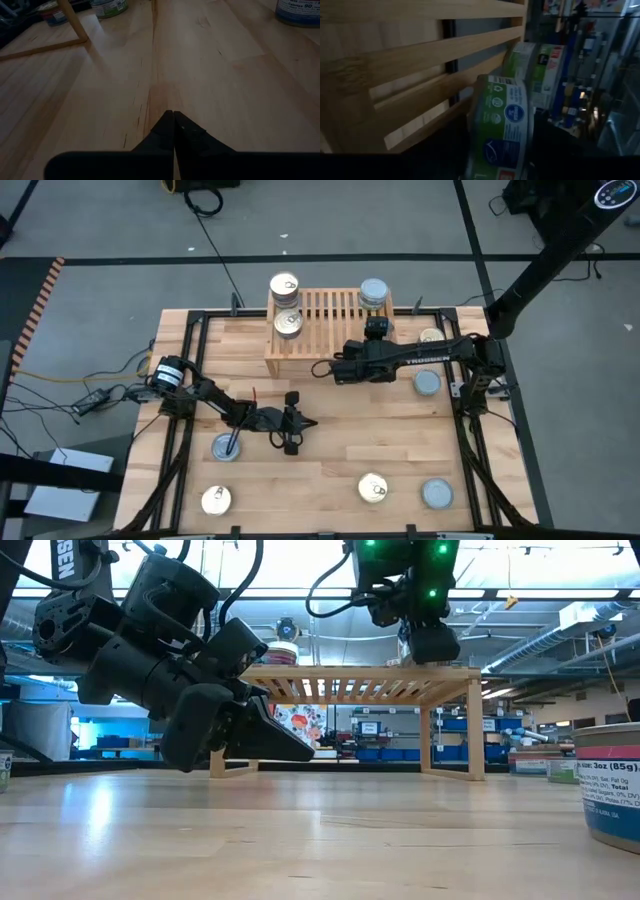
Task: Stack canned seafood by type on shelf
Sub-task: Put the green tuna can on the shelf
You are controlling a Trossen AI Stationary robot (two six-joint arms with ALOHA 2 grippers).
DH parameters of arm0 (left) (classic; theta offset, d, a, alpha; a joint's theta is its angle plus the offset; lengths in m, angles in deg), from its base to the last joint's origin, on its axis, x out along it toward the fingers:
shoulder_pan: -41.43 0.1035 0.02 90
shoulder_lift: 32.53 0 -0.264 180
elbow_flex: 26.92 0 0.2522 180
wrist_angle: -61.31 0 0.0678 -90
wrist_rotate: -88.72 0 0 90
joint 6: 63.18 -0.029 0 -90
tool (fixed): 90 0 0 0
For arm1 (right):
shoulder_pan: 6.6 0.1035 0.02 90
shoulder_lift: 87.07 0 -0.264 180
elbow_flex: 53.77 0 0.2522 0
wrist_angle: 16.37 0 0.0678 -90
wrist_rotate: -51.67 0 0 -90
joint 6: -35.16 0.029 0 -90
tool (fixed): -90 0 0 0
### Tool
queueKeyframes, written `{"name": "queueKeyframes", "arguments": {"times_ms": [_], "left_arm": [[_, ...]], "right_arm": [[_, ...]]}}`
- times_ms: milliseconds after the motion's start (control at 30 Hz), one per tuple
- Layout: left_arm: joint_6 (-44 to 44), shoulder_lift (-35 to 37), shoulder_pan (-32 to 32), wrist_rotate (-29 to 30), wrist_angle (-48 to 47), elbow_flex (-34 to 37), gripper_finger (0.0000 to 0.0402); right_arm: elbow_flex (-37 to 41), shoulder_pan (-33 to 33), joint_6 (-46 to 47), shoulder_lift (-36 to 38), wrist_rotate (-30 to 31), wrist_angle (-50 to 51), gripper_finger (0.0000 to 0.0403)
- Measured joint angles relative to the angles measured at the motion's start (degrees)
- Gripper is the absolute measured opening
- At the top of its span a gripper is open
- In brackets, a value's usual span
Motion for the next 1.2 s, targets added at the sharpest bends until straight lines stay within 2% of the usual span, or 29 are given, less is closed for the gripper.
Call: {"name": "queueKeyframes", "arguments": {"times_ms": [433, 633, 900, 1000, 1067, 1133, 1200], "left_arm": [[0.0, 0.0, 0.0, 0.0, -0.02, 0.0, 0.0005], [0.02, 0.0, 0.0, 0.0, -0.02, 0.0, 0.0005], [0.02, 0.0, 0.0, -0.01, -0.22, 0.0, 0.0005], [0.02, 0.0, 0.0, -0.02, -0.24, 0.0, 0.0005], [0.02, 0.0, 0.0, -0.02, -0.24, 0.0, 0.0005], [0.02, 0.0, 0.0, -0.02, -0.24, 0.0, 0.0005], [0.03, 0.0, 0.0, -0.02, -0.24, 0.0, 0.0005]], "right_arm": [[-3.13, -0.83, -4.82, 0.0, -5.45, -1.6, 0.0285], [-7.7, -0.86, -5.22, 0.0, -8.47, -1.62, 0.0289], [-12.76, -1.25, -6.76, 0.0, -9.3, -1.53, 0.0286], [-14.63, -1.91, -6.05, 0.0, -10.01, -0.22, 0.0268], [-15.37, -2.8, -5.01, 0.0, -10.21, 0.32, 0.0238], [-15.61, -4.31, -4.59, 0.0, -12.57, 1.09, 0.0191], [-15.69, -6.38, -4.39, 0.0, -17.69, 1.13, 0.0129]]}}
